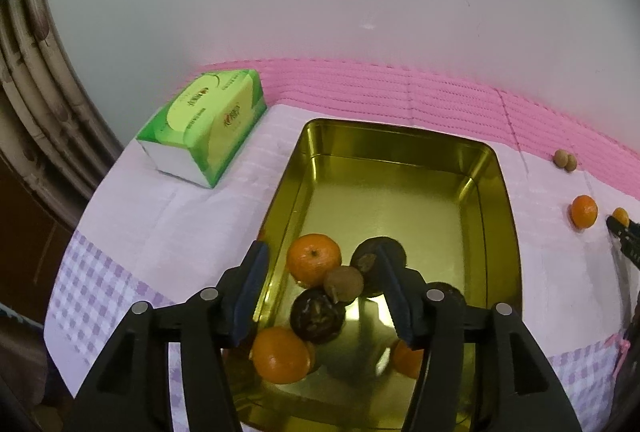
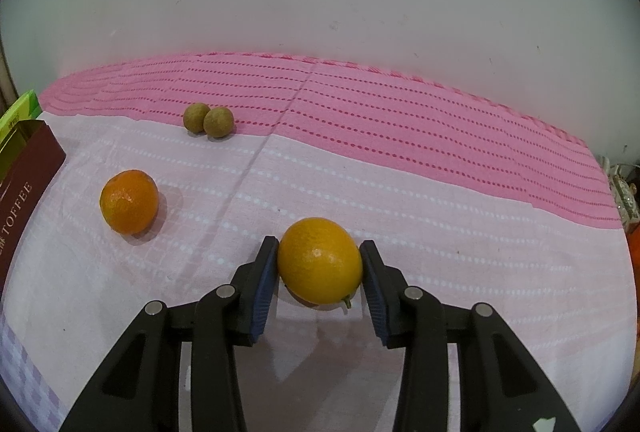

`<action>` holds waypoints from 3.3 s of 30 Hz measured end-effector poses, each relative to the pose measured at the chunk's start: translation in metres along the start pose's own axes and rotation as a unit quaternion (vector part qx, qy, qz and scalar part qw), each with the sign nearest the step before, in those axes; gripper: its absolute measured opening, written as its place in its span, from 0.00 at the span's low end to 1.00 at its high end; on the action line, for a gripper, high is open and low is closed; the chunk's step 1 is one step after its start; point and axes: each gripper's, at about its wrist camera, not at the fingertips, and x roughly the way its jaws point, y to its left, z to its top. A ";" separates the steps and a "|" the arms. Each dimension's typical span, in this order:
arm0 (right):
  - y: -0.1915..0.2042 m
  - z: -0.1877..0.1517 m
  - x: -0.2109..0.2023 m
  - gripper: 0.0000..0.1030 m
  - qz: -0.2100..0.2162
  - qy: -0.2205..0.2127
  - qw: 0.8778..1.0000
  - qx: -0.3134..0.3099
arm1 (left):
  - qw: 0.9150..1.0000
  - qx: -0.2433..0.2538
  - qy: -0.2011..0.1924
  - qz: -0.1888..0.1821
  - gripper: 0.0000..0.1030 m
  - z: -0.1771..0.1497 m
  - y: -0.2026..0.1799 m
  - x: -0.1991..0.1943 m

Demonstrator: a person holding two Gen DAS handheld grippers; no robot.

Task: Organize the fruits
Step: 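Lift the open left gripper up out of the tin, then lower the held yellow orange into the gold tin and open the right gripper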

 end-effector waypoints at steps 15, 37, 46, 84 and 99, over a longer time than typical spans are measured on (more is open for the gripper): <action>0.006 0.001 0.000 0.34 -0.006 0.004 1.000 0.002 | 1.000 0.004 -0.015 0.017 0.68 -0.011 0.003 -0.005; 0.077 0.041 -0.056 0.34 0.056 -0.026 0.998 -0.009 | 0.998 -0.020 -0.027 0.061 0.78 -0.023 0.028 -0.017; 0.208 0.065 -0.083 0.34 0.184 -0.024 0.979 -0.089 | 0.994 -0.070 -0.019 0.081 0.80 -0.018 0.060 -0.016; 0.322 0.057 -0.028 0.36 0.191 0.052 0.962 -0.187 | 0.994 -0.104 0.003 0.034 0.80 -0.023 0.071 -0.003; 0.202 0.052 -0.062 0.43 0.136 0.015 0.986 -0.095 | 0.995 -0.087 -0.039 0.023 0.80 -0.023 0.058 -0.013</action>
